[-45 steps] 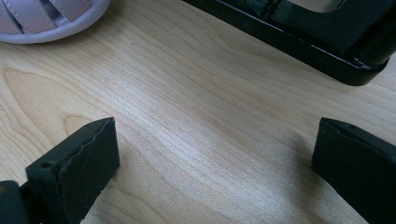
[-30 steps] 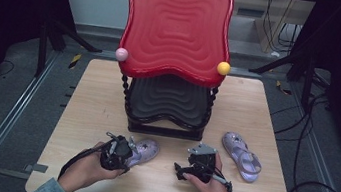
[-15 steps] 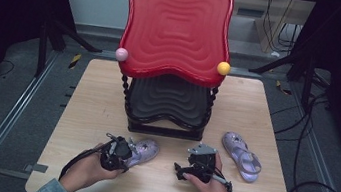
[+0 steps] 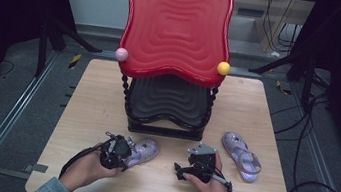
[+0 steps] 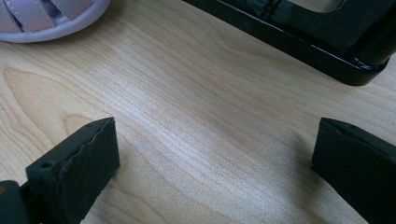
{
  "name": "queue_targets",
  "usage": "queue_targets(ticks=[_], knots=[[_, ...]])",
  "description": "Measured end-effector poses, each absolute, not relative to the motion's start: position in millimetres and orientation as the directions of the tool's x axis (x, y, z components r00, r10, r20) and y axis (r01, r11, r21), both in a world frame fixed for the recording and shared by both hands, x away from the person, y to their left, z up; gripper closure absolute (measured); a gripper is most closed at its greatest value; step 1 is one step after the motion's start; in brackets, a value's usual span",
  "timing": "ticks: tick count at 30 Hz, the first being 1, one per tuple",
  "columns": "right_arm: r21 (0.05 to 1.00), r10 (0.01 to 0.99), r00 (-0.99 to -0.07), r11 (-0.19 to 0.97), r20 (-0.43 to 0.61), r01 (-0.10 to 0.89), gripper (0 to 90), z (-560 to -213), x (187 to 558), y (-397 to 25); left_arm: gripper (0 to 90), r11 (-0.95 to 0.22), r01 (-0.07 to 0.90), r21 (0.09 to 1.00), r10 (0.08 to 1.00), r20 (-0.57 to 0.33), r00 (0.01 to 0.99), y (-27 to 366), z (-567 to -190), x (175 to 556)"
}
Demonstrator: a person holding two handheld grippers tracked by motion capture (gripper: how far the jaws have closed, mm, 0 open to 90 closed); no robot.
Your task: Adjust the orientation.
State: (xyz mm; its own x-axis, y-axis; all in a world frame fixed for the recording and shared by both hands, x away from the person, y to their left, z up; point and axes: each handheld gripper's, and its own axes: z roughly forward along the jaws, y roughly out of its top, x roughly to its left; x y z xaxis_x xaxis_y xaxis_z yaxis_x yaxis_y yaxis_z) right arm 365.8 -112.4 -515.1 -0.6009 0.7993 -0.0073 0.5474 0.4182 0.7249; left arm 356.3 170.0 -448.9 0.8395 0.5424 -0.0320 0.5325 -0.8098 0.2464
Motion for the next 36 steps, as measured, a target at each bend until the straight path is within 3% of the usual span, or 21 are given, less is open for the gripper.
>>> queue_targets(ticks=[17, 36], knots=[[0.725, 0.799, -0.601, 0.418, -0.007, 0.547, 1.0, -515.1, 365.9, -112.4, 86.4, -0.773, 0.549, 0.318, 0.551, -0.091, 0.83, 181.2, -437.7, 361.1], [0.725, 0.804, -0.595, 0.413, -0.005, 0.551, 1.0, -515.1, 365.7, -112.1, 86.5, -0.675, 0.511, 0.533, 0.536, -0.122, 0.835, 172.6, -388.3, 347.5]])
